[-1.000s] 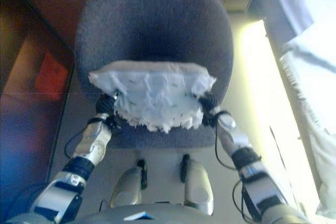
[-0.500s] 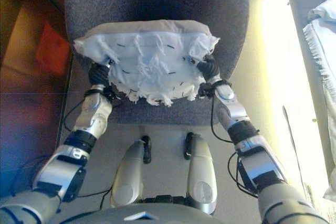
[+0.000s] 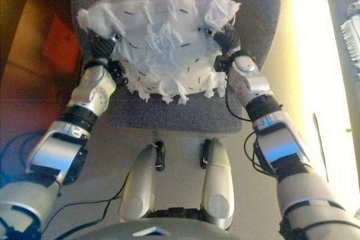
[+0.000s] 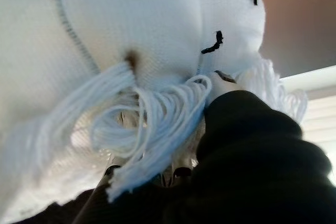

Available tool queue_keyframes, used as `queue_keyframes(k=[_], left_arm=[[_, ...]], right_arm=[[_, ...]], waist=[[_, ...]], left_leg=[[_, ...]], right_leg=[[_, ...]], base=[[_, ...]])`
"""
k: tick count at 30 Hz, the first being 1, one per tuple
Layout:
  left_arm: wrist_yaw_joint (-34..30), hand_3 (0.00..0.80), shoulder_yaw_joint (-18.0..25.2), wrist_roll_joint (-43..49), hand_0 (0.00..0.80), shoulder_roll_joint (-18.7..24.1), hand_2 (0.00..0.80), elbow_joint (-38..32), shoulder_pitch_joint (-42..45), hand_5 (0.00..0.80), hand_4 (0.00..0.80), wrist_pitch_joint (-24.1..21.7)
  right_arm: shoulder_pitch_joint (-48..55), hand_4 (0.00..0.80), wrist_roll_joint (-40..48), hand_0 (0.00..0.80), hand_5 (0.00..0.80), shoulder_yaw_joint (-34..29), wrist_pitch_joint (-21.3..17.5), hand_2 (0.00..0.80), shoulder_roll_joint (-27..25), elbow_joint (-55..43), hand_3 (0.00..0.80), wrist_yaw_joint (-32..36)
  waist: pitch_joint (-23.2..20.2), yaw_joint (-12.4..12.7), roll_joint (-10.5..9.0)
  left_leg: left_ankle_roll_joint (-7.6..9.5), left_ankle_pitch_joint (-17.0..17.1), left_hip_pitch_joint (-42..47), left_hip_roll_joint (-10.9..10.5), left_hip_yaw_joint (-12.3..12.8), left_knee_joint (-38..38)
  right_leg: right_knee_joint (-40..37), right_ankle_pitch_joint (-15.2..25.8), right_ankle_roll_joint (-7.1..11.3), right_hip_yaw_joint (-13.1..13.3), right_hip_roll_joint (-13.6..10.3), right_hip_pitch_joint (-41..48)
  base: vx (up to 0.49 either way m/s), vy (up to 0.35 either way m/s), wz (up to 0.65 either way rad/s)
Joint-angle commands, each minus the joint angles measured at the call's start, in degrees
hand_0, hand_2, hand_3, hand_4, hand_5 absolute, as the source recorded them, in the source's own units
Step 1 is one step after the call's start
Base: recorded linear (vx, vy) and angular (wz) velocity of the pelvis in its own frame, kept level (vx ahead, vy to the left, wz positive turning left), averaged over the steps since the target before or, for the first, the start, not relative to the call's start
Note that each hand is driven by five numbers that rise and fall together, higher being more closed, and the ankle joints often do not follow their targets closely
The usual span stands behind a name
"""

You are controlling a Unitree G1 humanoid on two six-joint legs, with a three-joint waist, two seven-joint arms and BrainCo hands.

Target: Pick up the cushion and take it to the sofa

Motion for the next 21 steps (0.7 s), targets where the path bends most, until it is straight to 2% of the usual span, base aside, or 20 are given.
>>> queue_keyframes(k=[1,5,7,13,15,18,21], left_arm=[[-0.43,0.800,-2.97,1.13,0.800,0.08,0.800,-3.25,-10.99,0.800,0.800,-5.59],[-1.40,0.800,-3.44,0.22,0.800,0.67,0.800,-3.14,-11.83,0.800,0.800,-9.77],[-2.67,0.800,-3.27,3.26,0.800,0.50,0.800,-5.21,-11.17,0.800,0.800,-12.18],[-5.28,0.800,-3.49,4.12,0.800,0.62,0.800,-10.66,-10.73,0.800,0.800,-14.77],[-4.64,0.800,-3.75,3.77,0.800,0.29,0.800,-10.93,-11.16,0.800,0.800,-14.15],[-2.91,0.800,-4.64,3.72,0.800,-0.11,0.800,-9.28,-11.90,0.800,0.800,-10.62],[-1.19,0.800,-5.65,0.82,0.800,0.24,0.800,-6.28,-13.08,0.800,0.800,-6.71]], right_arm=[[-9.91,0.800,-1.02,0.800,0.800,1.08,-5.77,0.800,3.08,-1.33,0.800,0.23],[-10.12,0.800,-0.50,0.800,0.800,0.80,-8.10,0.800,3.17,-2.86,0.800,-2.24],[-9.13,0.800,-0.94,0.800,0.800,-0.39,-10.15,0.800,3.54,-4.92,0.800,-3.44],[-6.27,0.800,-0.70,0.800,0.800,-2.56,-12.15,0.800,3.10,-8.93,0.800,-5.20],[-6.21,0.800,-0.59,0.800,0.800,-2.89,-12.14,0.800,2.98,-8.23,0.800,-4.47],[-6.99,0.800,-2.09,0.800,0.800,-1.95,-9.73,0.800,3.10,-5.86,0.800,-4.61],[-8.51,0.800,0.17,0.800,0.800,-0.34,-7.09,0.800,2.70,-2.57,0.800,-3.66]], waist=[[-2.01,1.99,0.29],[-2.45,1.97,0.02],[-2.58,2.14,0.03],[-2.72,2.35,0.03],[-2.74,2.39,-0.03],[-2.88,2.38,-0.13],[-3.01,2.37,-0.38]], left_leg=[[2.03,-4.99,0.66,-0.17,0.89,4.20],[1.87,-5.22,0.81,0.12,0.86,4.21],[1.72,-5.35,0.54,0.06,0.69,4.12],[1.57,-6.03,0.47,0.14,0.77,4.31],[1.49,-6.38,0.46,0.24,0.68,4.65],[1.47,-6.57,0.46,0.59,0.71,5.12],[1.37,-6.47,-0.05,0.59,0.56,5.26]], right_leg=[[-4.68,1.14,4.98,4.84,-1.58,5.85],[-4.65,1.00,5.38,5.05,-1.74,5.93],[-4.61,0.98,5.64,5.09,-1.71,5.69],[-4.32,0.67,6.26,5.15,-1.89,5.58],[-4.06,0.50,6.37,5.02,-2.02,5.58],[-3.76,0.56,6.57,4.95,-2.27,5.51],[-3.74,0.75,6.70,4.84,-2.38,4.95]], base=[[0.084,-0.016,0.03],[0.079,-0.013,0.04],[0.063,-0.011,0.10],[0.058,-0.007,0.13],[0.060,-0.001,0.05],[0.043,-0.008,0.01],[0.006,-0.011,-0.03]])
